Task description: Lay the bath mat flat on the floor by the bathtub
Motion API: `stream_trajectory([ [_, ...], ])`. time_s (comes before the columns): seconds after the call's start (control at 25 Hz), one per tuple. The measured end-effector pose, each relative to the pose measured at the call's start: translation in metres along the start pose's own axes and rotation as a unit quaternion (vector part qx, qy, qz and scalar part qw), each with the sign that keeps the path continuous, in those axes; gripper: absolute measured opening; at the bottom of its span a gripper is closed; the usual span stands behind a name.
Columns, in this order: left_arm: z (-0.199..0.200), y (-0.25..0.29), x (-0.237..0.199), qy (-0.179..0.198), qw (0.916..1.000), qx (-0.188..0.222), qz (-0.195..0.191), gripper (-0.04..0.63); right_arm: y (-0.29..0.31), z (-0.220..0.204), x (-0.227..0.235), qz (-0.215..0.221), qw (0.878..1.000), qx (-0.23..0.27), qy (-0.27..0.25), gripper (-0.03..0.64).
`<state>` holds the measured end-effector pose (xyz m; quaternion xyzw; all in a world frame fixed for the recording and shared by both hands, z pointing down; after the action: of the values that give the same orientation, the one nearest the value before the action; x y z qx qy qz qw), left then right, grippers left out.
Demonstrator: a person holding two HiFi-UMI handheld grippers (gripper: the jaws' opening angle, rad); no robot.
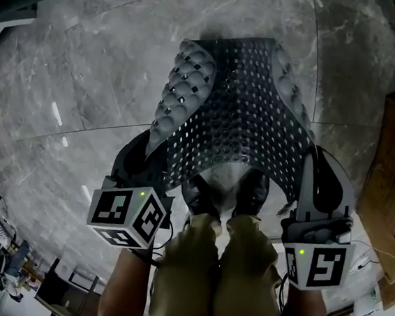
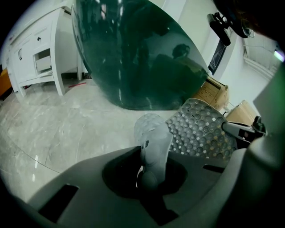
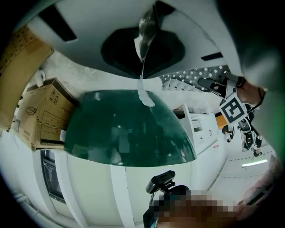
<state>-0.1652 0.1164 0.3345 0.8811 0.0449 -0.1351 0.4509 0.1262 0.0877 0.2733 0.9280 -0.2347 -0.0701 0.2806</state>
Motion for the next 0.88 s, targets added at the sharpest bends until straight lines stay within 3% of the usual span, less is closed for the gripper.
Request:
stream_trajectory([
  [0.44, -0.014, 0.008, -0.007, -0.008, 1.0000, 0.000, 0.000, 0.038, -0.001, -0.015, 0.004, 0.003, 1.000, -0.003, -0.014, 0.028],
  [0.88, -0.027, 0.021, -0.032, -0.025, 0.9997, 0.001, 0.004, 0.038, 0.012, -0.028, 0.012, -0.006, 1.000, 0.002, 0.004, 0.029],
])
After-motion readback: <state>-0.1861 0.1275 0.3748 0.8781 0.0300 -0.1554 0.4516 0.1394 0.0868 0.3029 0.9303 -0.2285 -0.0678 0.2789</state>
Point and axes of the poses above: the fingertips, and each gripper's own axes: y forward along the fingers, x to its right, z out of its top, the point moved 9 cm from there along -y, backward along the fingers, and after that the axes turned 2 degrees about -y, right-handed, at the moved point
